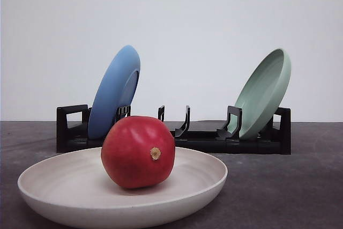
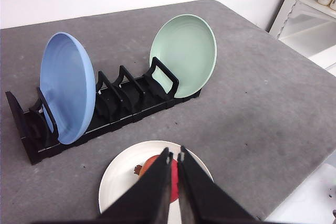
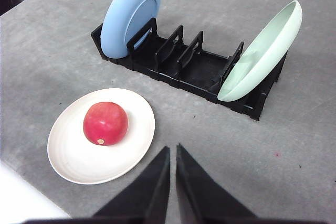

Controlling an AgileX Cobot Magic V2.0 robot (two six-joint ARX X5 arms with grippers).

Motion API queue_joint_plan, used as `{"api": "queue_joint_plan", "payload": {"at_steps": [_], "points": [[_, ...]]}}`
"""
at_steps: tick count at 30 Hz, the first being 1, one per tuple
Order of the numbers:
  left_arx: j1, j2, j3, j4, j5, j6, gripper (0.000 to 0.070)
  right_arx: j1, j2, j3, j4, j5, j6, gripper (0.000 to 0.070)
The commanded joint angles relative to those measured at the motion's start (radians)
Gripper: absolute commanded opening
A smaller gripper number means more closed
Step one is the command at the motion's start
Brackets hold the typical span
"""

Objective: Place pomegranate in white plate

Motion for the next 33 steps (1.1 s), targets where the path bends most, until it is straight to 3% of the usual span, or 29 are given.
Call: {"api": "queue_joint_plan", "payload": {"at_steps": [1, 10, 18, 22, 27, 33], "points": [[-0.015, 0.006, 0.01, 0.008, -0.001, 0.003, 0.0, 0.011, 0.002, 0.008, 0.01, 0.004, -0.008, 0.0015], [0.031, 0.005, 0.006, 0.014, -0.006, 0.003, 0.0, 0.011, 0.002, 0.008, 0.01, 0.003, -0.008, 0.0015], [0.332, -0.021, -0.088, 0.068, 0.0, 0.036, 0.0, 0.011, 0.002, 0.008, 0.01, 0.004, -0.008, 0.0014], [0.517, -0.121, -0.267, 0.257, 0.034, 0.171, 0.0, 0.011, 0.002, 0.008, 0.01, 0.004, -0.008, 0.0015], [0.735, -0.305, -0.553, 0.498, 0.203, 0.387, 0.0, 0.011, 0.002, 0.008, 0.01, 0.004, -0.008, 0.0015], [0.975, -0.447, -0.819, 0.695, 0.425, 0.528, 0.0, 0.011, 0.002, 0.008, 0.01, 0.004, -0.008, 0.0015]]}}
